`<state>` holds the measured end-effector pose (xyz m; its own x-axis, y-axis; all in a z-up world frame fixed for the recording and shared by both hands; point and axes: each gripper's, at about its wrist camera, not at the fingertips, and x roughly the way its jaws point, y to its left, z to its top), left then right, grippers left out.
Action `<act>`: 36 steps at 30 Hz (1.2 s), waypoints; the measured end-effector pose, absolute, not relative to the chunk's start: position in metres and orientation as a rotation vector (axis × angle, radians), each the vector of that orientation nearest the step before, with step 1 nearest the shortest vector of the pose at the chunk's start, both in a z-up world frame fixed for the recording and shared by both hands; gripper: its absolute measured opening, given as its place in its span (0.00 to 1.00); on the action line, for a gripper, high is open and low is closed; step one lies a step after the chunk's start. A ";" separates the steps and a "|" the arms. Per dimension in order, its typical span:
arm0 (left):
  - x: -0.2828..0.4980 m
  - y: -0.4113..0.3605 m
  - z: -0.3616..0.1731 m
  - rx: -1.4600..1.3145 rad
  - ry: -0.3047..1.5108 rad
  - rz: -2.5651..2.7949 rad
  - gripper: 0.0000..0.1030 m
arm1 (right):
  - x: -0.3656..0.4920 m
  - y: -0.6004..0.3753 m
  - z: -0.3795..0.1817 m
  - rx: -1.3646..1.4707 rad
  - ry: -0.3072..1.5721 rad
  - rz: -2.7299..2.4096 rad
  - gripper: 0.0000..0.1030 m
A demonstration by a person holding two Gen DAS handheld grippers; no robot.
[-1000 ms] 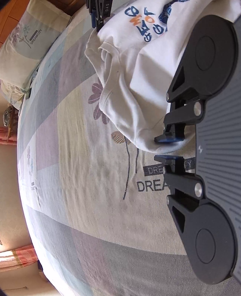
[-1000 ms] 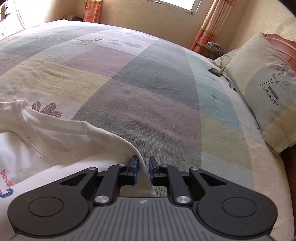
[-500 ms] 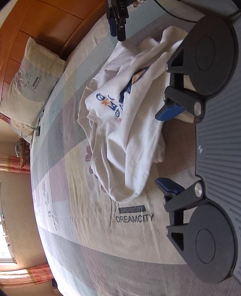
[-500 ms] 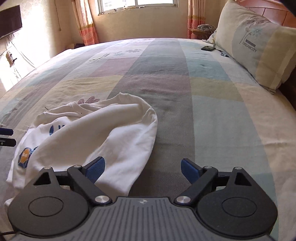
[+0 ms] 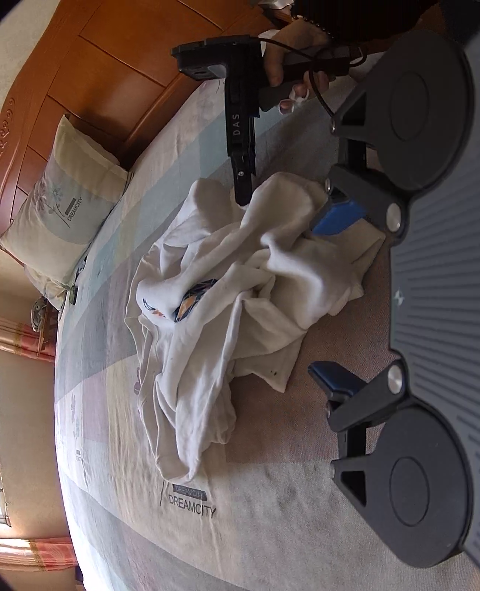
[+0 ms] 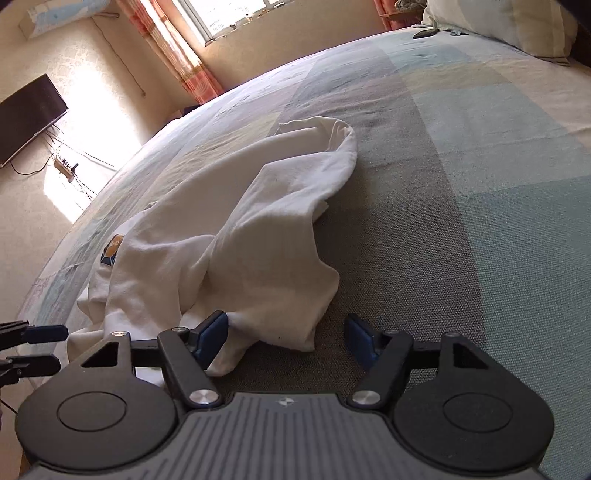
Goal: Fold clothes
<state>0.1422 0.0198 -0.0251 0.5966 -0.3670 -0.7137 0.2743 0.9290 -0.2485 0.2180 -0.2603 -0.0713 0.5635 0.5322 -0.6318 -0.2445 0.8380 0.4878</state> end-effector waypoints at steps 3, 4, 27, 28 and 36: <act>0.140 0.012 -0.027 -0.092 0.862 -0.373 0.74 | 0.224 -0.255 -0.076 0.415 0.888 0.507 0.44; 0.140 0.010 -0.028 -0.075 0.867 -0.373 0.74 | 0.224 -0.253 -0.075 0.409 0.897 0.514 0.34; 0.146 -0.010 -0.030 -0.006 0.877 -0.391 0.84 | 0.227 -0.306 -0.064 0.466 0.951 0.449 0.74; 0.147 -0.009 -0.031 -0.006 0.882 -0.391 0.84 | 0.226 -0.301 -0.071 0.489 0.953 0.459 0.74; 0.145 -0.009 -0.048 -0.020 0.929 -0.391 0.84 | 0.234 -0.258 -0.080 0.560 0.892 0.483 0.94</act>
<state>0.1451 -0.0091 -0.0484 0.5338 -0.3369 -0.7756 0.3199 0.9295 -0.1837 0.2342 -0.2577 -0.0797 0.5408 0.6050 -0.5844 -0.1594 0.7558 0.6351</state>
